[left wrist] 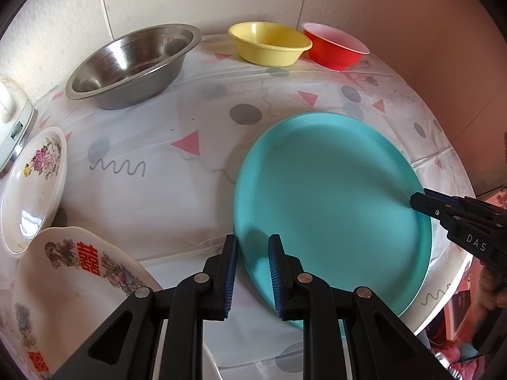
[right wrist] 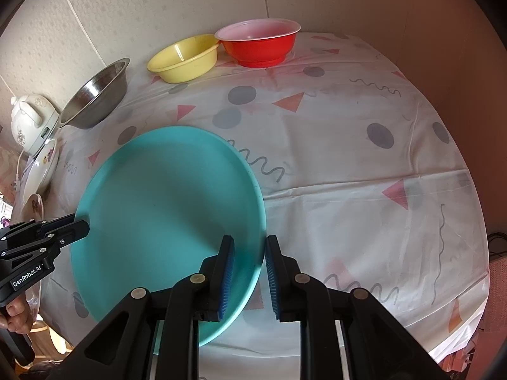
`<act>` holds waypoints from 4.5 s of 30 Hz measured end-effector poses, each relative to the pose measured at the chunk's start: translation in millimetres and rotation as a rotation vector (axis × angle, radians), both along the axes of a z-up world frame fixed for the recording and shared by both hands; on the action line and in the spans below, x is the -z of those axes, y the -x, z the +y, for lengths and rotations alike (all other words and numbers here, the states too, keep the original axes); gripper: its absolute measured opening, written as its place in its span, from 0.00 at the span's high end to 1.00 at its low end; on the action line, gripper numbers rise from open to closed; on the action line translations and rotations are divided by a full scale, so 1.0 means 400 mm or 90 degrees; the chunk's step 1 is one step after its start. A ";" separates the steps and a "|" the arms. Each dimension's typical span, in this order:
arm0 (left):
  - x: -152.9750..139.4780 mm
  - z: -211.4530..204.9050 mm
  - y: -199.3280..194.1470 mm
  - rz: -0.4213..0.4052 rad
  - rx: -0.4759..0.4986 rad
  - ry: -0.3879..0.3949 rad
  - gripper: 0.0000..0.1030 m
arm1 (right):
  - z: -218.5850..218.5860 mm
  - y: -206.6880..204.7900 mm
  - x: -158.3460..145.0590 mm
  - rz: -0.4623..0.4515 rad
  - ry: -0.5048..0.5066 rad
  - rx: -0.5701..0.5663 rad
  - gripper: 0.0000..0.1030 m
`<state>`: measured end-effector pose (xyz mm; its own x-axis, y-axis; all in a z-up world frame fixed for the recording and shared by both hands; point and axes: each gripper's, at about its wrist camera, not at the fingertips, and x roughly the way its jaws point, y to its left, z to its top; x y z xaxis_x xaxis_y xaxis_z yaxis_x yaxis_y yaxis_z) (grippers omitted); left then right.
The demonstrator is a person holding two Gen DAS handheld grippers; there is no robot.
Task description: Organize plates and bowls
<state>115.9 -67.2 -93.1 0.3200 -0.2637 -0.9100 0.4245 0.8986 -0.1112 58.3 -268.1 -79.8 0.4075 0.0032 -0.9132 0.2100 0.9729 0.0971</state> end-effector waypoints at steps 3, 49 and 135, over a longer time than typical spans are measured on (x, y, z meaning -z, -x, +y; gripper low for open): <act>0.000 0.000 -0.002 0.001 0.003 0.001 0.81 | 0.004 0.003 0.000 -0.002 0.014 -0.007 0.82; -0.132 0.174 -0.023 -0.056 -0.120 0.094 0.65 | 0.081 -0.086 -0.088 -0.073 -0.105 -0.079 0.66; -0.192 0.369 0.008 -0.143 -0.148 0.163 0.79 | 0.320 -0.225 -0.135 -0.033 -0.309 -0.205 0.82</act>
<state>112.6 80.3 -16.3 0.5806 -0.3706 -0.7250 0.2532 0.9285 -0.2718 148.3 -140.3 -26.0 0.3609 0.5479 -0.7547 -0.1067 0.8282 0.5502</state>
